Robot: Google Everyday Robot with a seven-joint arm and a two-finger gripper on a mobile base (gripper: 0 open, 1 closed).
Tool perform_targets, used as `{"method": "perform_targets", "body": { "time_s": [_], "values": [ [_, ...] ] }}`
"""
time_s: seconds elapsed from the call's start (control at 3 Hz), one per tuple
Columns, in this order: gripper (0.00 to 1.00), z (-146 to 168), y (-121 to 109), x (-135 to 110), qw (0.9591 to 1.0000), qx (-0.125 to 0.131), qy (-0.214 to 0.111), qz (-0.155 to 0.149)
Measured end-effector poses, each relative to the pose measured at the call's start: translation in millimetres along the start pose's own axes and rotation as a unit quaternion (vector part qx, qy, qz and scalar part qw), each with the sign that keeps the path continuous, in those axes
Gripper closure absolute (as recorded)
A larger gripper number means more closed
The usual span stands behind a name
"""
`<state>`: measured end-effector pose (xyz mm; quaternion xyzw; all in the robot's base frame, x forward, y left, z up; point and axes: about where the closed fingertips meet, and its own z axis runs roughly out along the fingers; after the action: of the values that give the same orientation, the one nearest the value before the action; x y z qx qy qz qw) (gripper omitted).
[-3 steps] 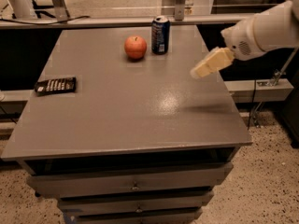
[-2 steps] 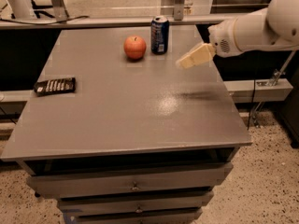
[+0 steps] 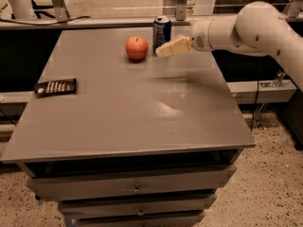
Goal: Pick pepsi can
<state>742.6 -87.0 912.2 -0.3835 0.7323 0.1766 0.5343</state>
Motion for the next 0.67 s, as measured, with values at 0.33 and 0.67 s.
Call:
{"method": "perform_targets", "body": {
  "time_s": [0.33,0.67],
  "values": [
    [0.0,36,-15,3,0.9996,0.0,-0.028,0.007],
    [0.0,59,-31,9,0.9991,0.003,-0.042,0.009]
  ]
}}
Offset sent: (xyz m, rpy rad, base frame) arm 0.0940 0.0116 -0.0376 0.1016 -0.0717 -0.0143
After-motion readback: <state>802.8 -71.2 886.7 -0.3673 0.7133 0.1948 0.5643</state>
